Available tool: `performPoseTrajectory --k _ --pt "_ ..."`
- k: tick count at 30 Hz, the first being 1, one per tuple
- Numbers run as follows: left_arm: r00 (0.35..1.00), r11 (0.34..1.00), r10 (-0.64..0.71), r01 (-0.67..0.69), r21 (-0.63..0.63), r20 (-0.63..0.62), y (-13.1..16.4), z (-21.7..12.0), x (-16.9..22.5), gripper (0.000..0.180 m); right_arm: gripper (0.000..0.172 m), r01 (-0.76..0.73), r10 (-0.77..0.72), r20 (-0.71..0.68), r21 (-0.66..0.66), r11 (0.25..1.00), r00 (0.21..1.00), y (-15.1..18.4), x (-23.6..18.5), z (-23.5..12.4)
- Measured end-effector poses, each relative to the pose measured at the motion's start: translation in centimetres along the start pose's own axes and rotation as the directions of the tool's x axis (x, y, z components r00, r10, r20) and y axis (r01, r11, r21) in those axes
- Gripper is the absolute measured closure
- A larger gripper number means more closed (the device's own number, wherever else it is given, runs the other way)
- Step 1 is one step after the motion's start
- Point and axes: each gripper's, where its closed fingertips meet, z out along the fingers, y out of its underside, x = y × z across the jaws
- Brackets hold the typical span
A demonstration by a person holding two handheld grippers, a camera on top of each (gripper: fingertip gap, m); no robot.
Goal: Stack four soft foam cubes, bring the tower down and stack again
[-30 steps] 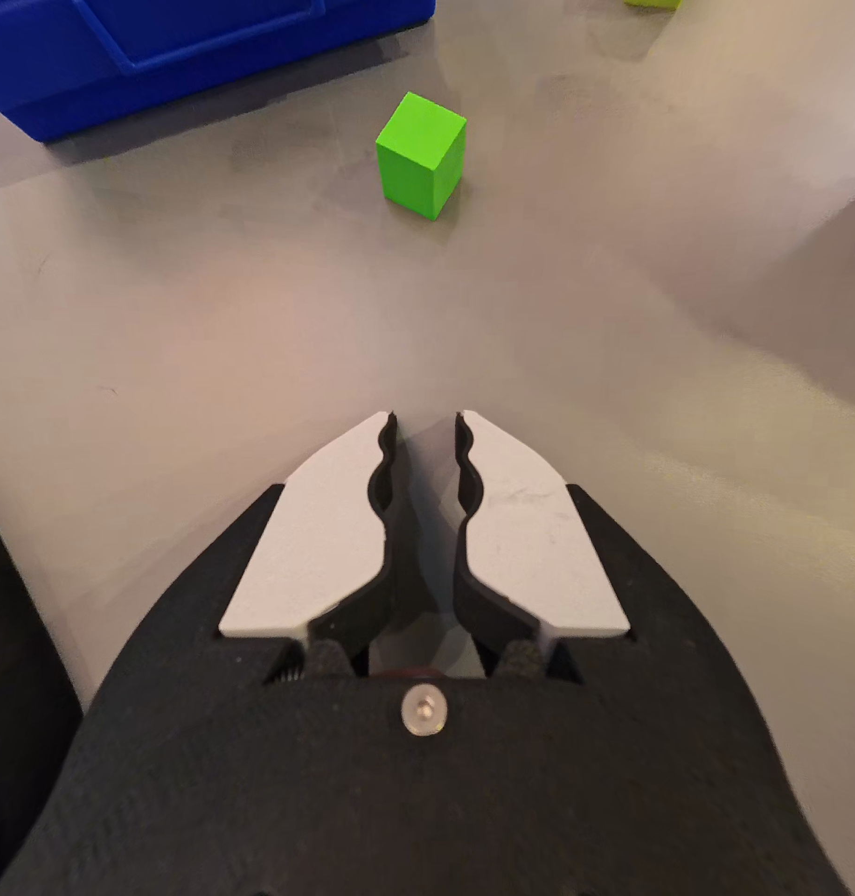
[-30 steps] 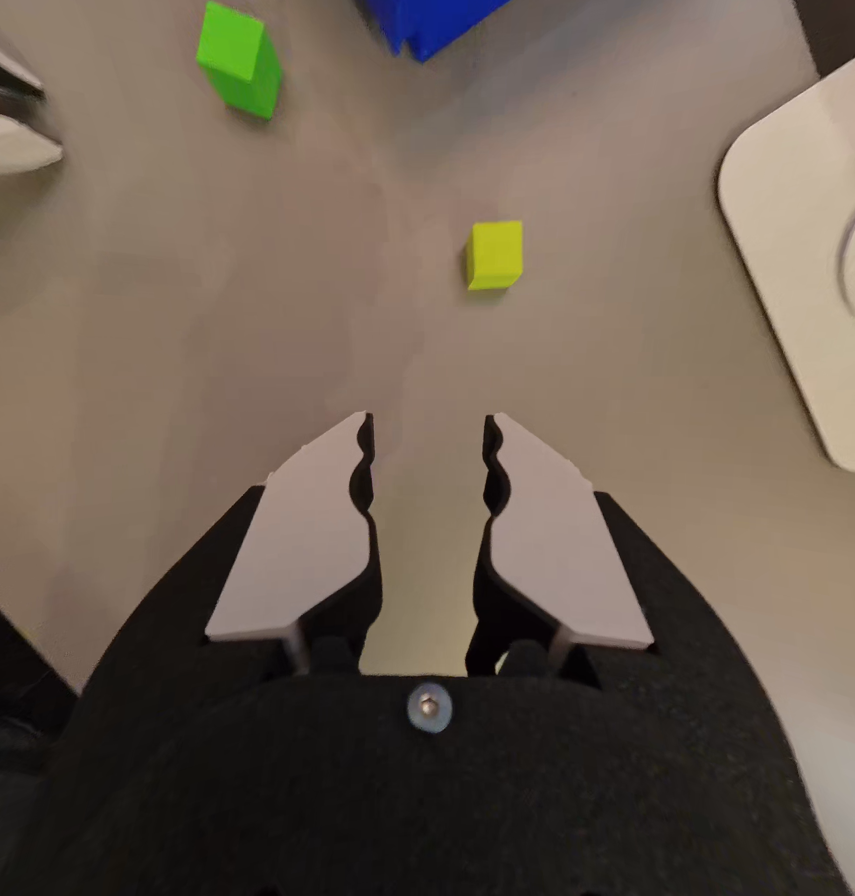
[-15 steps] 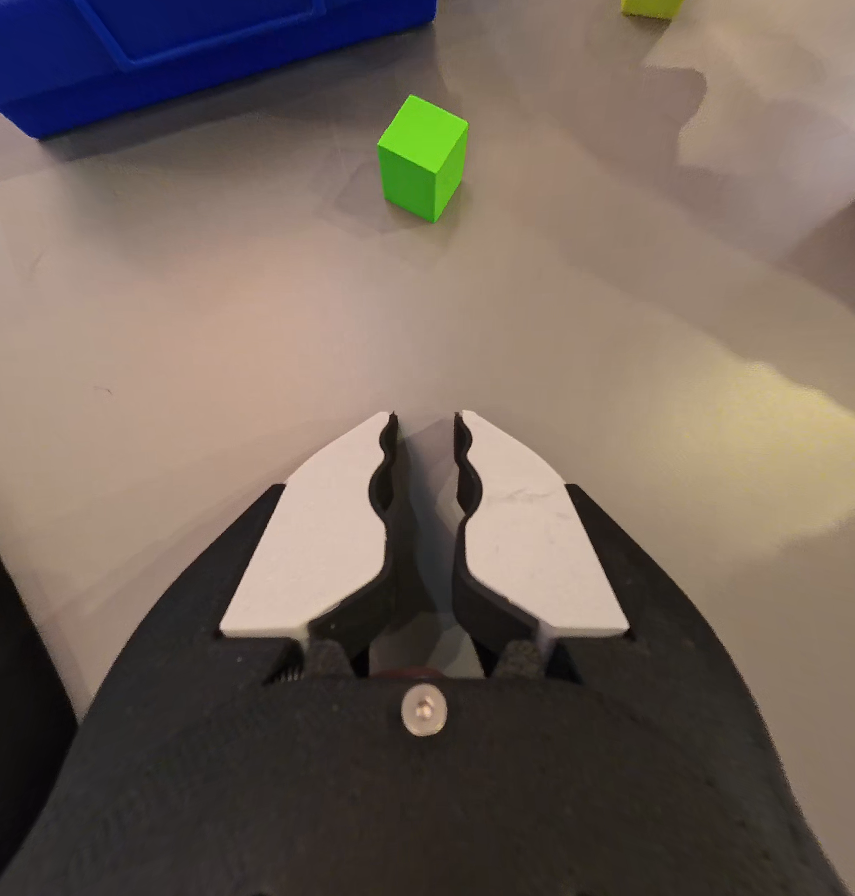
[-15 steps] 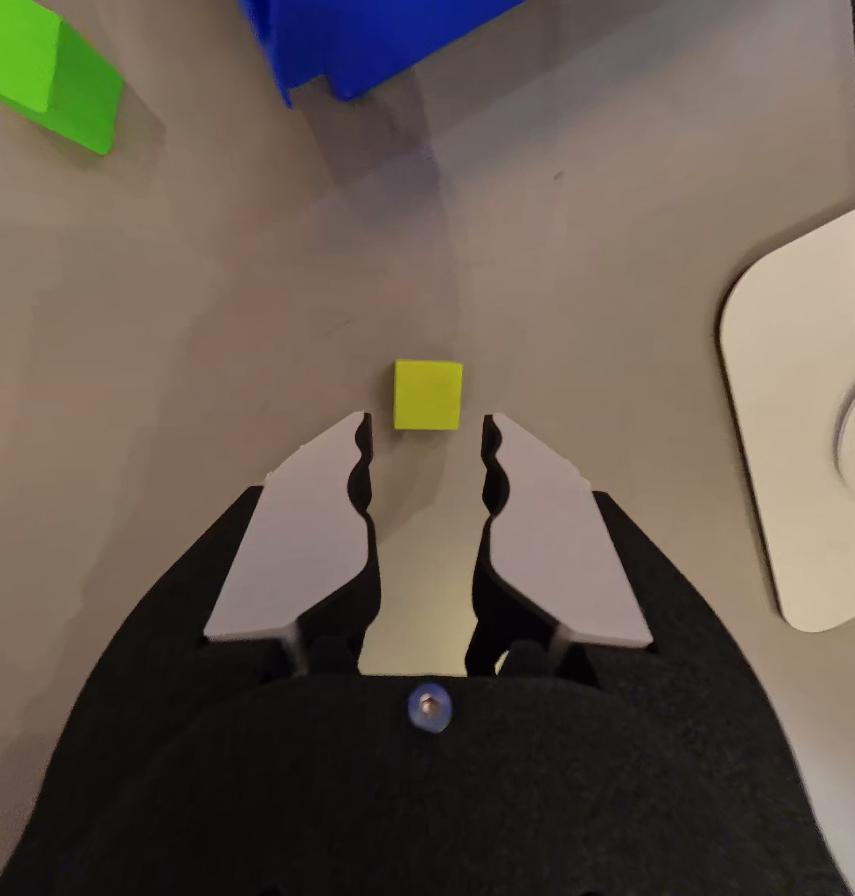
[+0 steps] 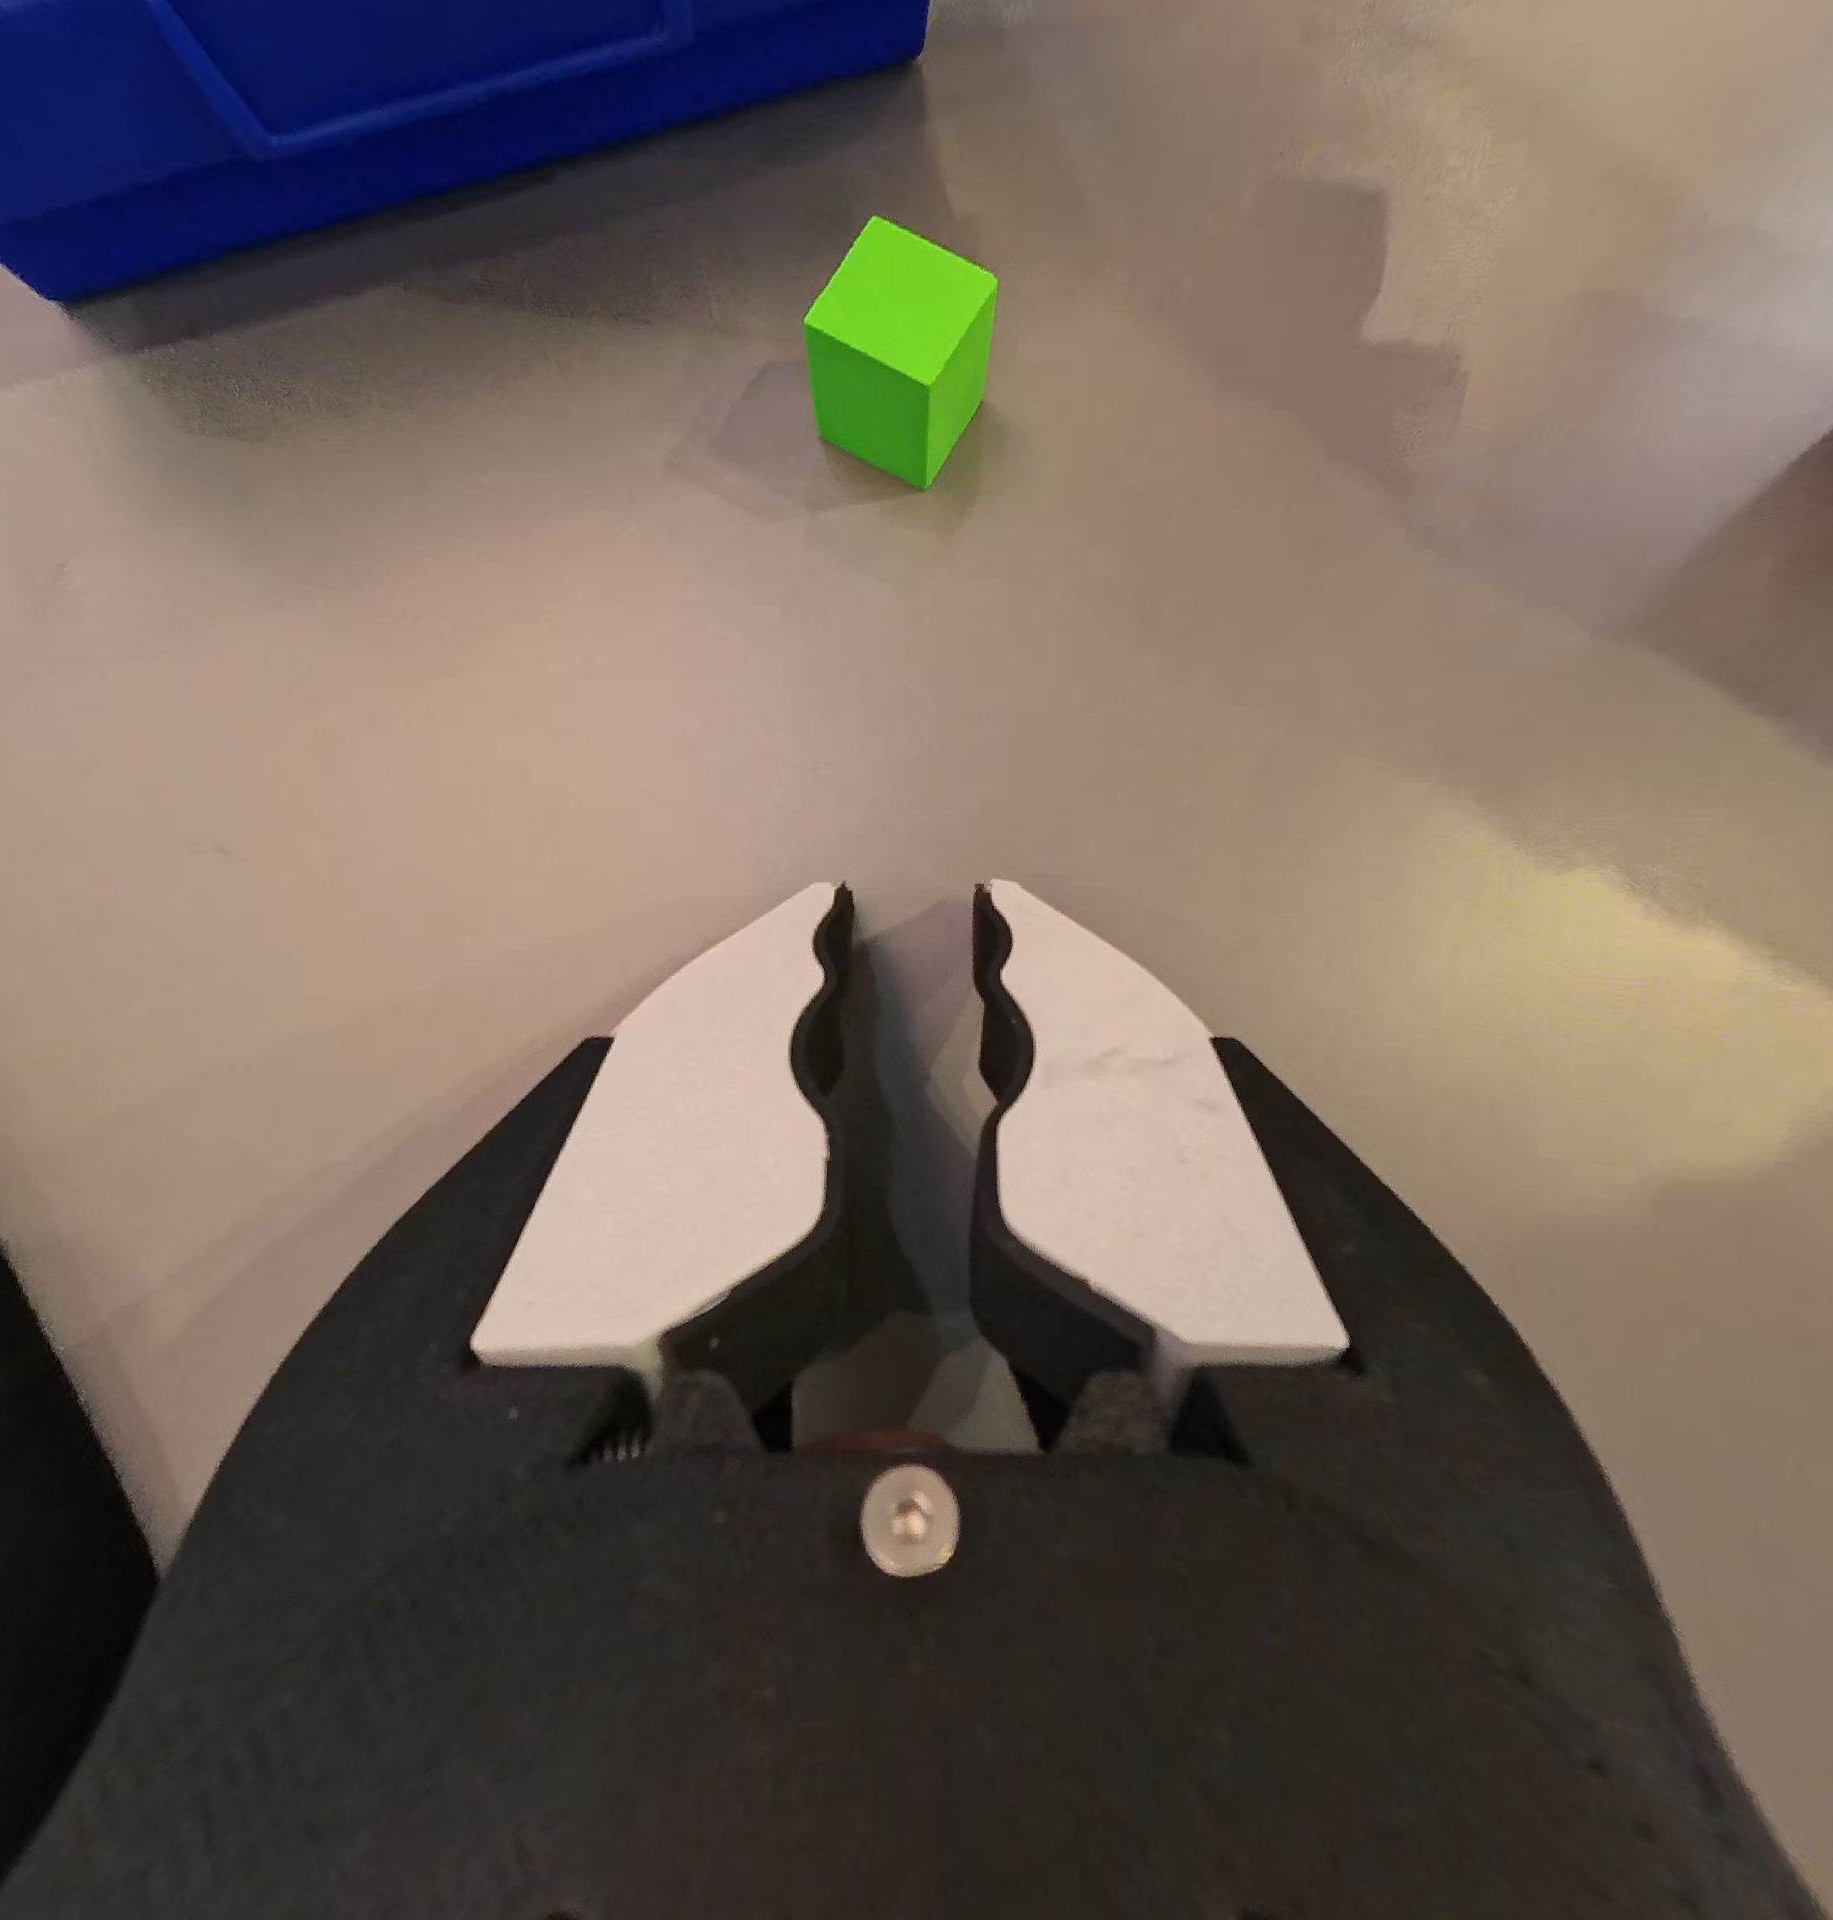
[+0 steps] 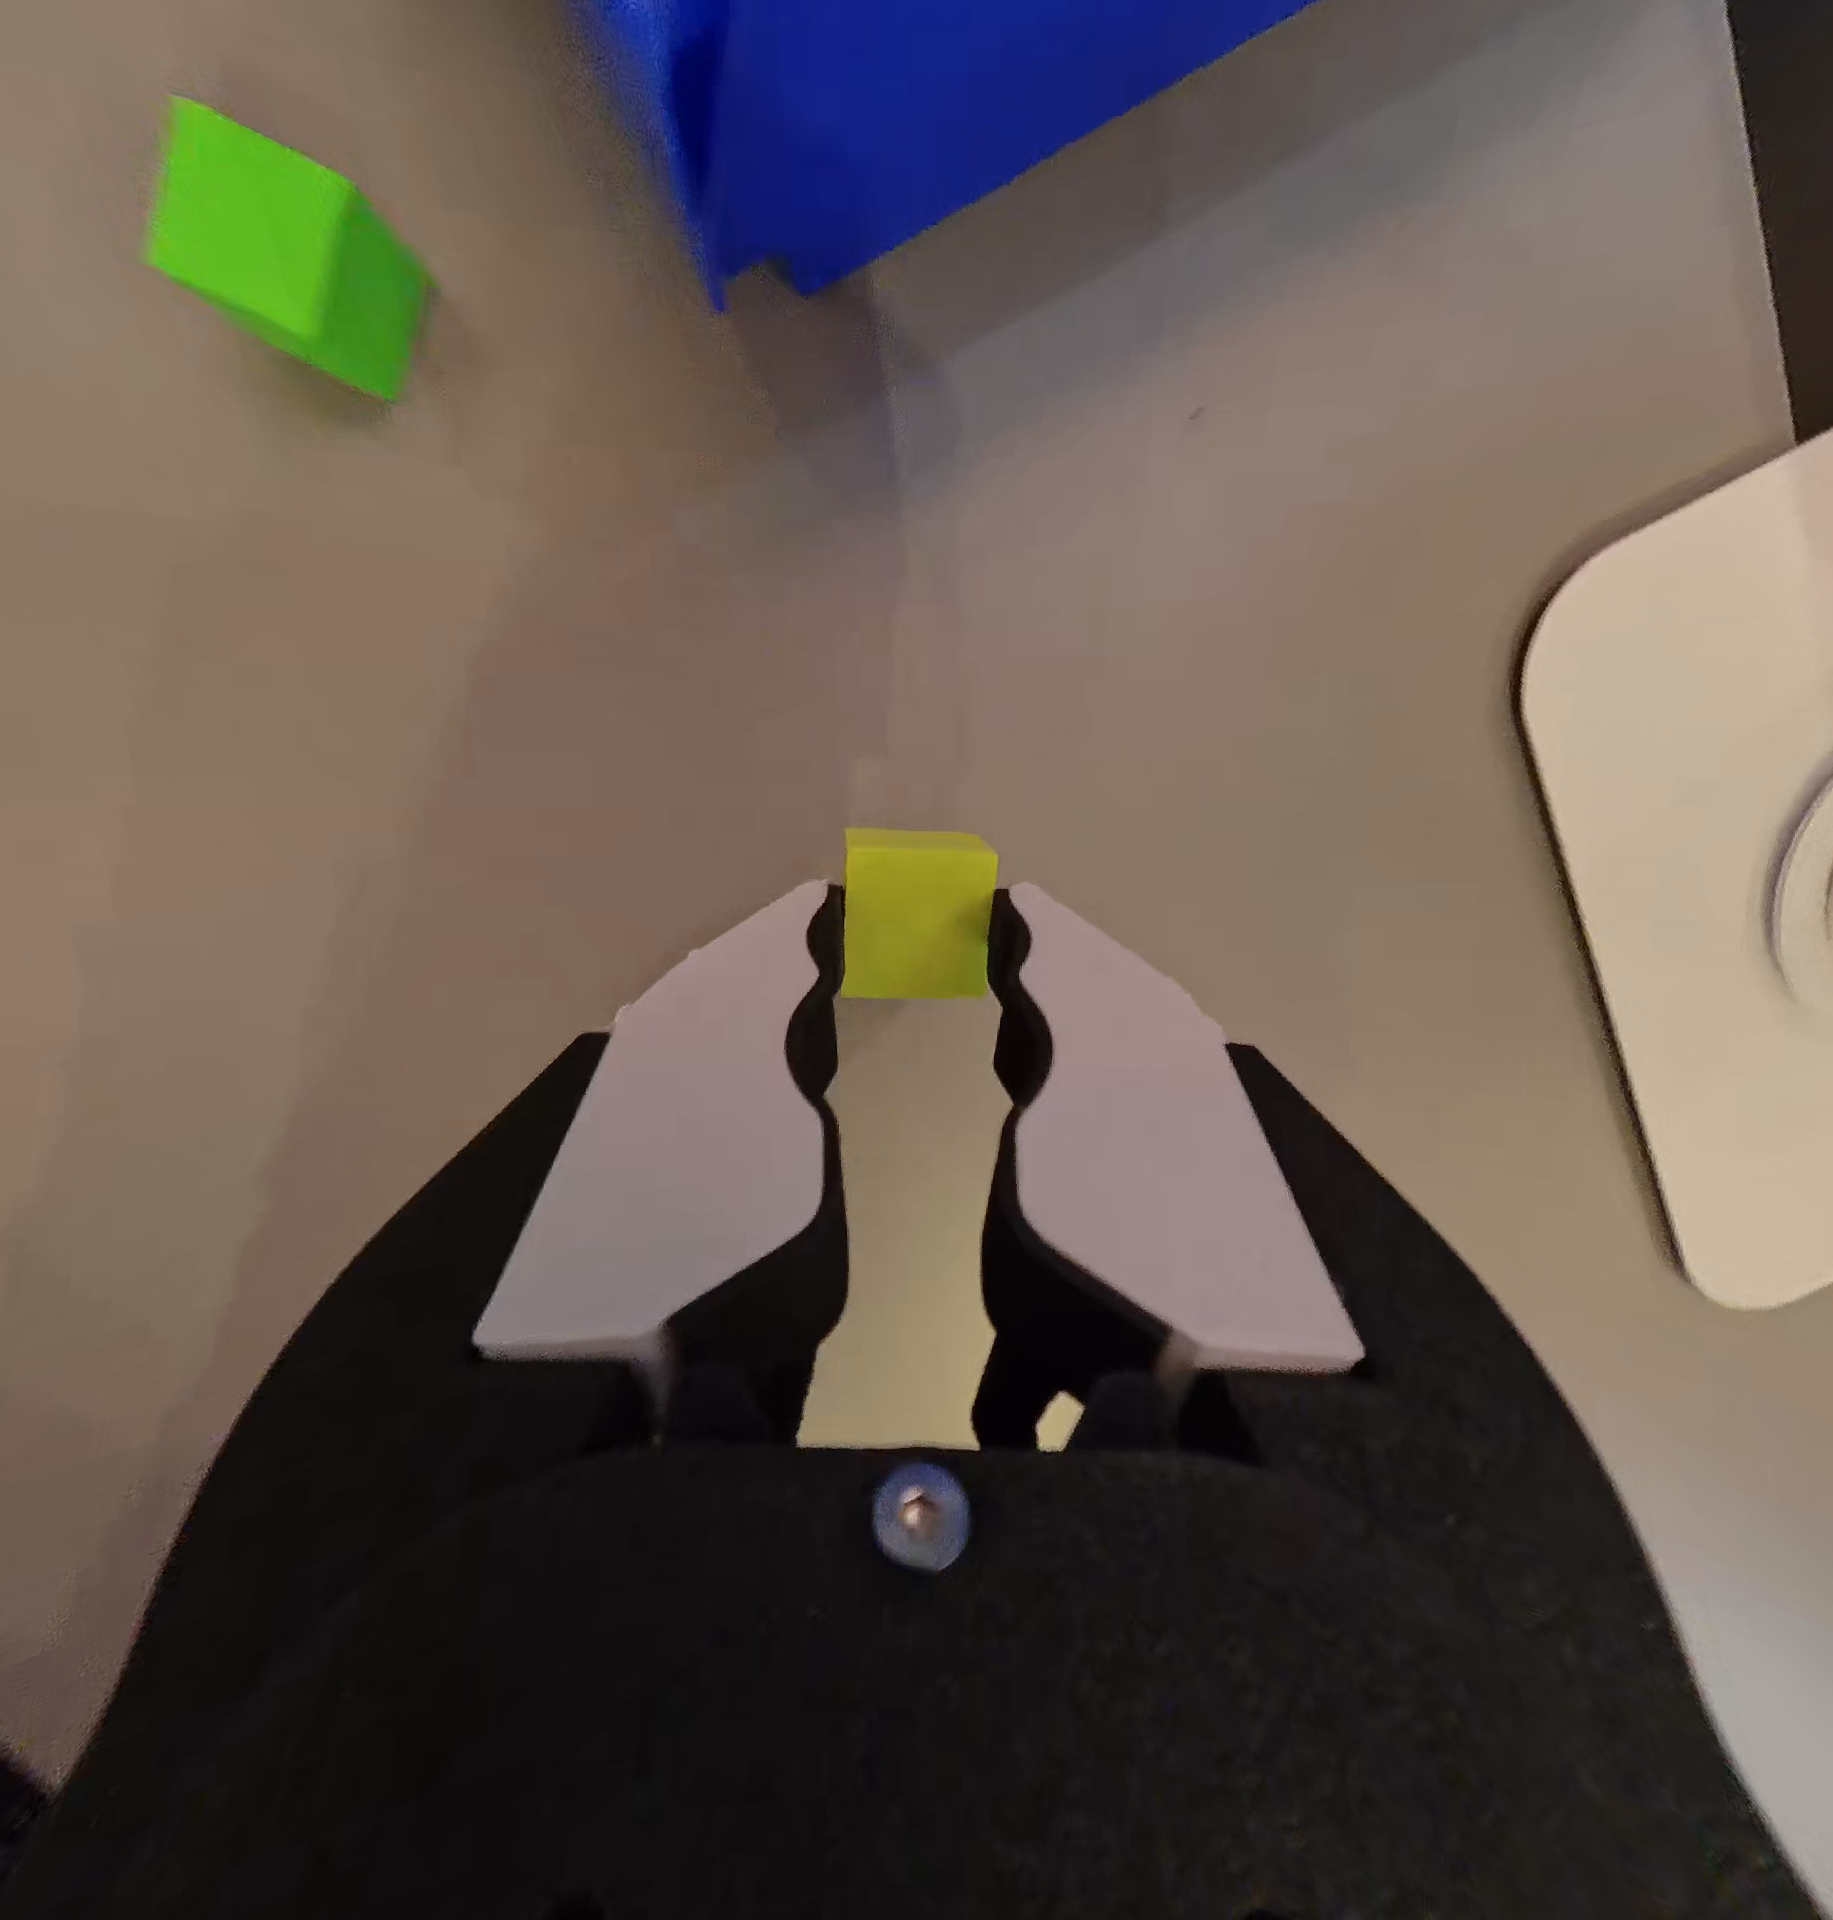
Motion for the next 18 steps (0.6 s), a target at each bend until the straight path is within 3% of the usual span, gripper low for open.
performPoseTrajectory --k 1,8,18 --pt "1.000 1.000 0.001 -0.001 0.000 0.000 -0.1 0.1 0.0 0.159 0.145 -0.013 0.013 0.013 0.016 1.000 1.000 0.3 -0.6 -1.1" --pt "1.000 1.000 0.022 -0.022 -0.003 -0.005 -0.7 0.7 0.4 0.158 0.145 -0.074 0.072 0.033 0.064 0.995 0.997 3.9 -5.0 -7.6" --pt "0.999 0.999 0.047 -0.047 -0.006 -0.012 -1.3 1.3 1.0 0.157 0.145 -0.066 0.065 0.017 0.040 0.997 0.998 7.1 -8.6 -7.6"
